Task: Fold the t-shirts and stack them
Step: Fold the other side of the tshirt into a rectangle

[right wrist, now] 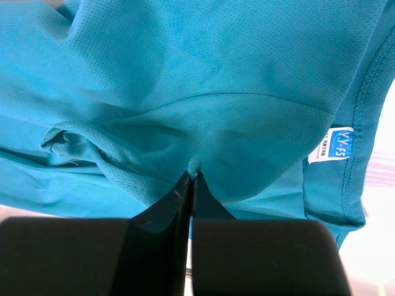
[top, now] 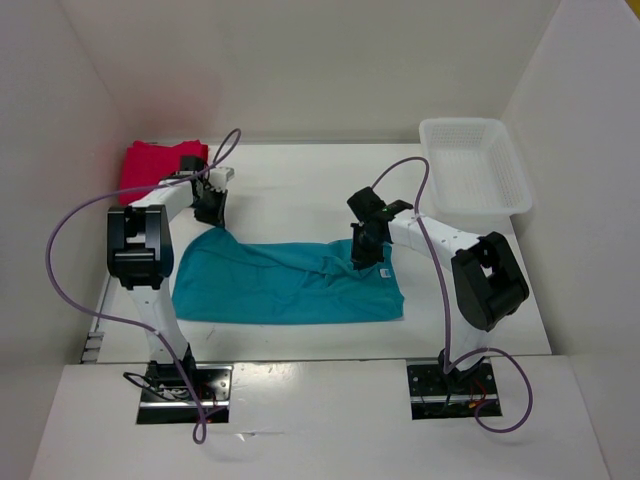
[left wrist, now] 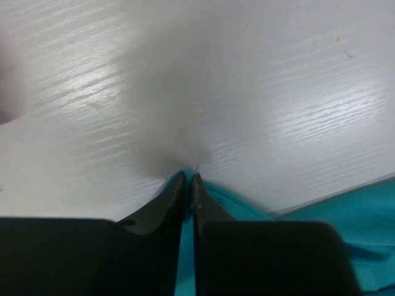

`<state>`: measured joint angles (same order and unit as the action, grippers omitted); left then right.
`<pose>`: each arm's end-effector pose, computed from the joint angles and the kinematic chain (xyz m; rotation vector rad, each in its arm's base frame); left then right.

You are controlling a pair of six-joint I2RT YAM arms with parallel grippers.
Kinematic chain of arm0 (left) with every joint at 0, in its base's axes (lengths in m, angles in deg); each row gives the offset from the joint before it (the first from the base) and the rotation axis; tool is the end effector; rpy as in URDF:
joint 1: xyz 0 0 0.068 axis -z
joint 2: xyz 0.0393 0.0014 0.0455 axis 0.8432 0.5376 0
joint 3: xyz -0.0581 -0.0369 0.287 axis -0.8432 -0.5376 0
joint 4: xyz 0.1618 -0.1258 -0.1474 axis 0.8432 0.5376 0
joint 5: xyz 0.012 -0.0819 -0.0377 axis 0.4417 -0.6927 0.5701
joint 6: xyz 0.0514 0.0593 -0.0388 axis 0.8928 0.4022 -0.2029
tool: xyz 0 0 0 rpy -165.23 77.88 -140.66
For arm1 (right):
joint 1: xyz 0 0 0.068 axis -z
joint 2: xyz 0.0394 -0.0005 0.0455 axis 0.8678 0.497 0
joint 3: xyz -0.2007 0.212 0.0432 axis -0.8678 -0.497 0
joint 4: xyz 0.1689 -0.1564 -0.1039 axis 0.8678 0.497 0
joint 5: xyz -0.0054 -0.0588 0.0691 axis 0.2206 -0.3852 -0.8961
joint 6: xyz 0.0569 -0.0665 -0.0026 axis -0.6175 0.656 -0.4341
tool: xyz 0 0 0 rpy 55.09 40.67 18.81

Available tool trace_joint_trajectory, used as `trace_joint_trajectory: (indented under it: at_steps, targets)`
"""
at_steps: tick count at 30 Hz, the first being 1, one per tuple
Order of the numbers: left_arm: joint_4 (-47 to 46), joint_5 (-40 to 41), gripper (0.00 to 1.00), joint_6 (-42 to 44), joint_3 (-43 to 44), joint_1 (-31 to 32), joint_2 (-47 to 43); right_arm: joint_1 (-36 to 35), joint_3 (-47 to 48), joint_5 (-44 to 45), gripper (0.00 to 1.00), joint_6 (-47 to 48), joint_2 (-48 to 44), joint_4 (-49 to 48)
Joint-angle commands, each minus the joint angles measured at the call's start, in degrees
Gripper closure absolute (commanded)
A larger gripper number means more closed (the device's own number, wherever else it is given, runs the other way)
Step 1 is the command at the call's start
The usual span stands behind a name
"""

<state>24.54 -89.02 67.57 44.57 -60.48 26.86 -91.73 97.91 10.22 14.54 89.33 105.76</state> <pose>0.4487 0.0056 0.1558 0.2371 2.6136 -0.2302 0.2904 0.1813 0.1845 0.0802 2.8630 0.3051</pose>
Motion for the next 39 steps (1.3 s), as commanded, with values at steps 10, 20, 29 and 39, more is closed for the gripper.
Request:
trace_joint_trajectory:
  at_steps: [10, 20, 29, 39]
  targets:
    - [-0.43, 3.12, 1.0, 3.22, -4.31, 0.1, -7.03, -0.55, 0.8, 2.24, 1.0, 0.51, 0.09, -0.5]
    - [2.02, 3.04, 0.98, 18.58, -22.57, 0.1, -29.55, -1.07, -1.48, 4.17, 1.0, -0.02, -2.19, 1.34]
    - [1.59, 9.26, 0.97, 28.26, -34.28, 0.1, -38.09, -1.08, -2.62, 6.01, 1.0, -1.07, -2.19, 1.34]
    - [-2.45, 15.87, 1.0, 35.04, -38.77, -2.44, -41.34, -1.08, -0.95, 14.2, 1.0, -1.08, -3.43, 4.59]
